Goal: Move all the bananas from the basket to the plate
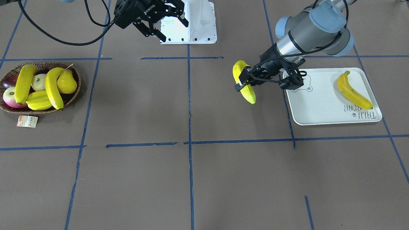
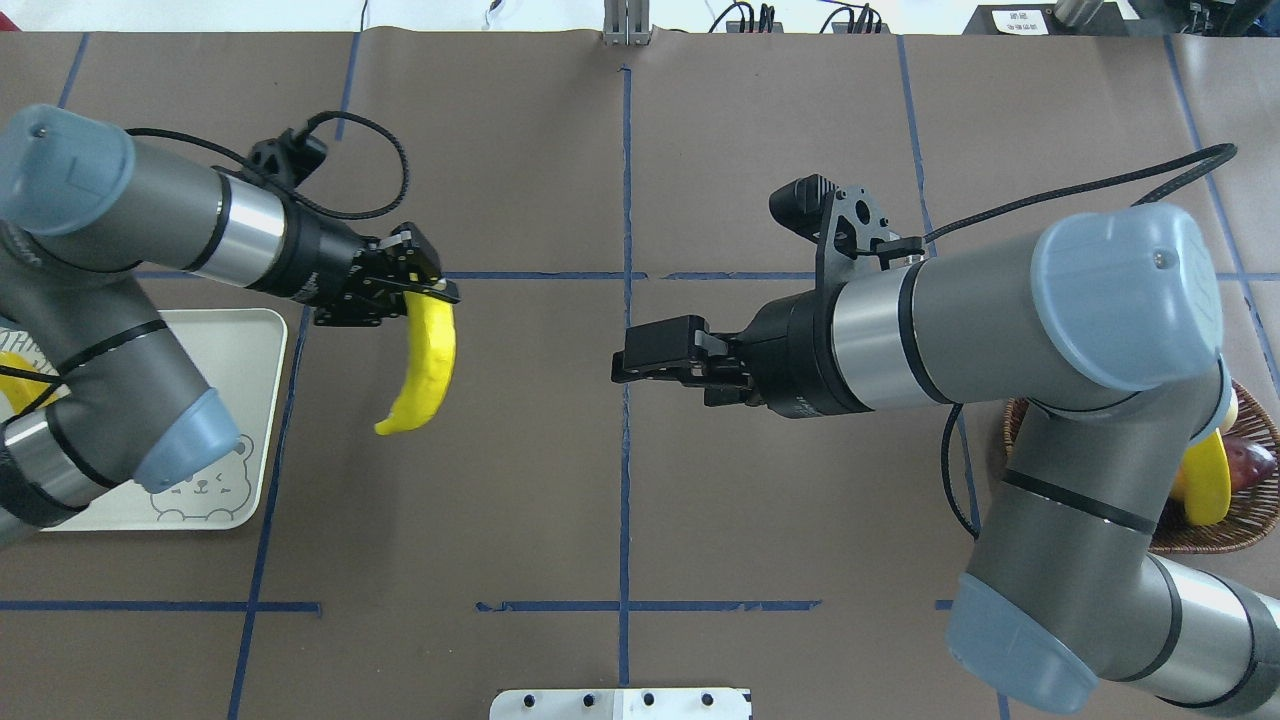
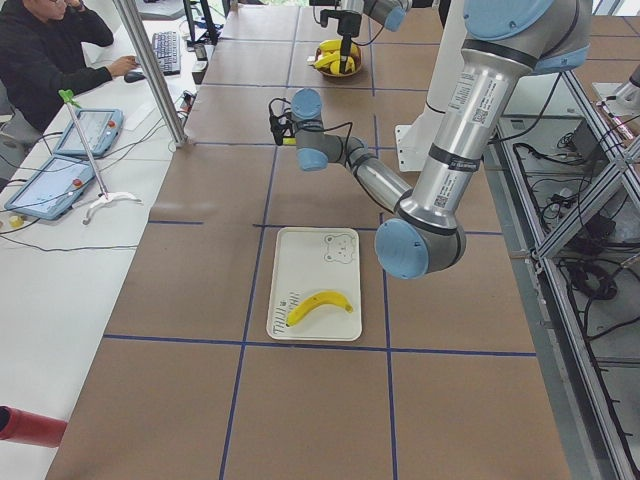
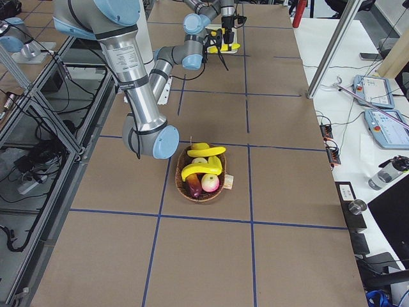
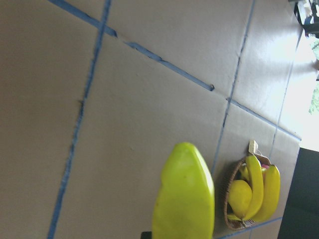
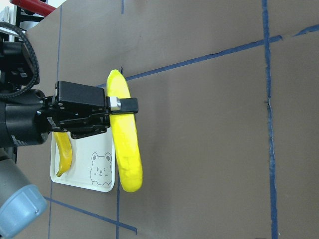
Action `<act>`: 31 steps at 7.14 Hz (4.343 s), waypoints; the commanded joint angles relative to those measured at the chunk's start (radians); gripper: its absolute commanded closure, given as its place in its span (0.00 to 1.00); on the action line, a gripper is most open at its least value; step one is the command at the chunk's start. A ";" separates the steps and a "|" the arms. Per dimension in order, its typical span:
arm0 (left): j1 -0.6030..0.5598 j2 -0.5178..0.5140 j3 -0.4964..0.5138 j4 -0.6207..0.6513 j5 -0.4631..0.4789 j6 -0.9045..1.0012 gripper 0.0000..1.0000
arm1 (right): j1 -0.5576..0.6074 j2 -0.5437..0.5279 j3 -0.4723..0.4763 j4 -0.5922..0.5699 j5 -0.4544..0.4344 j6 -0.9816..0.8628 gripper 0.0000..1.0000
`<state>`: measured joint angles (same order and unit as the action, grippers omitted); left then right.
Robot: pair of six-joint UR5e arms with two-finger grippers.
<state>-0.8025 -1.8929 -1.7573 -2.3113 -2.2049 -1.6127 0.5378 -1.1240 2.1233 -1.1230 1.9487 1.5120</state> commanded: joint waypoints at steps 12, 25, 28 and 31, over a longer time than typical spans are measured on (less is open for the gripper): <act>-0.129 0.419 0.119 0.050 0.105 0.401 0.01 | 0.008 -0.028 -0.014 -0.003 -0.045 0.004 0.00; -0.204 0.196 -0.151 0.138 -0.164 0.062 0.01 | 0.169 -0.787 0.182 0.043 -0.045 -0.361 0.00; -0.155 0.172 -0.156 0.136 -0.118 0.007 0.01 | 0.275 -0.884 0.095 0.051 -0.036 -0.666 0.00; -0.052 0.123 -0.156 0.136 -0.018 -0.076 0.01 | 0.294 -0.889 -0.020 0.051 -0.044 -0.740 0.00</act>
<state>-0.8871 -1.7559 -1.9132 -2.1752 -2.2525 -1.6672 0.8286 -2.0178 2.1509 -1.0724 1.9078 0.7863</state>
